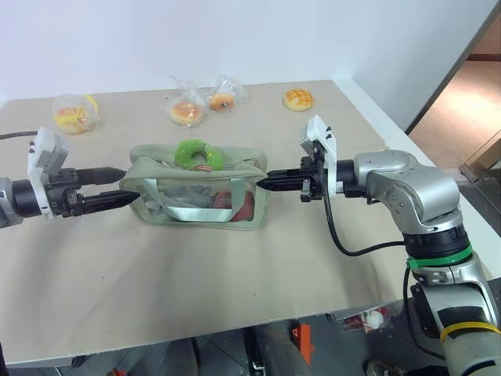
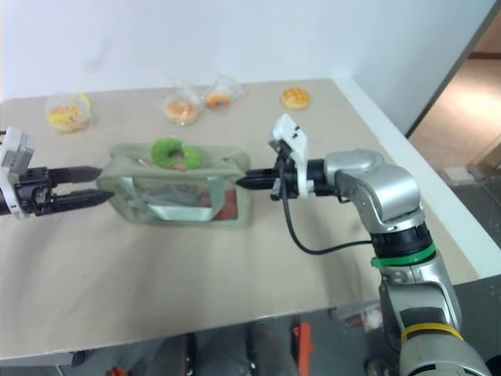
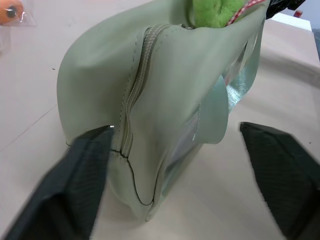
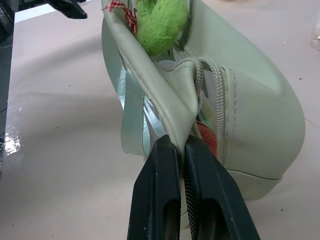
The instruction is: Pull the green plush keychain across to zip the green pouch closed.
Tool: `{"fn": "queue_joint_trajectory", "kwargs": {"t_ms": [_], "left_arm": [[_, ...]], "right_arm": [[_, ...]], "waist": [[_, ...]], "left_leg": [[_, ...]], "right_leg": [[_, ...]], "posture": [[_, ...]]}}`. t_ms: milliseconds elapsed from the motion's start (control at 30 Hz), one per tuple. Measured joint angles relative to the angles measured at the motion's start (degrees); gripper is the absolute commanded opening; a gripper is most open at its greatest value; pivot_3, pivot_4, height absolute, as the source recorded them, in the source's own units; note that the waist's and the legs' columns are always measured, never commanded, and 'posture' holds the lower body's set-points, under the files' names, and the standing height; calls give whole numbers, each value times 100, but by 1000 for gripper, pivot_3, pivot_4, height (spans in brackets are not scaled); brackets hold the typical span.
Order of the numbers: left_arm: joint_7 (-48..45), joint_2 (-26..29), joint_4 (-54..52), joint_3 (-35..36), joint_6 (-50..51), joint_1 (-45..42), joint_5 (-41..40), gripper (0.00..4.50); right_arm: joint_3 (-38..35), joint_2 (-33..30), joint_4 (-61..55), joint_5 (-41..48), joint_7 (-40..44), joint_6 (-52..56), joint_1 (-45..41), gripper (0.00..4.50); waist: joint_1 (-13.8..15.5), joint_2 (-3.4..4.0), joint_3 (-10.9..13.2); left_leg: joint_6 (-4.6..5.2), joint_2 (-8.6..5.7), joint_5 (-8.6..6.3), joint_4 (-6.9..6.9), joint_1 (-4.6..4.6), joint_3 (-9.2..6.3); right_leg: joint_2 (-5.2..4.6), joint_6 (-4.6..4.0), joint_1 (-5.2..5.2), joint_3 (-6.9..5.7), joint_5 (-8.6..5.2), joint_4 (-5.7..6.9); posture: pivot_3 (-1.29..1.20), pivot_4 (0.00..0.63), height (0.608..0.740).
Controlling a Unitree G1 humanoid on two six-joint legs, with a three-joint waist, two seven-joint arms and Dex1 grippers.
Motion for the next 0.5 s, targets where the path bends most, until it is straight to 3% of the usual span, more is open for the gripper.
{"fn": "queue_joint_trajectory", "kwargs": {"t_ms": [100, 267, 500], "left_arm": [[60, -102, 4, -25, 50, -141, -64, 1657], [97, -131, 9, -73, 57, -146, -72, 75], [189, -133, 54, -181, 50, -243, -61, 27]], "right_arm": [[0, 0, -28, 2, -16, 5, 12, 0], [-10, -10, -41, 18, -51, 16, 50, 0], [-11, -33, -44, 36, -71, 28, 50, 0]], "waist": [[-3, 0, 0], [-4, 0, 0], [0, 0, 0]], "left_leg": [[0, 0, 0, 0, 0, 0], [0, 0, 0, -1, 1, 0], [0, -1, 0, 0, 0, 0]], "right_leg": [[1, 0, 0, 0, 0, 0], [1, -1, 0, 1, 0, 0], [1, 0, 0, 1, 0, 0]], "posture": [[0, 150, 740], [0, 150, 740], [0, 150, 740]]}}
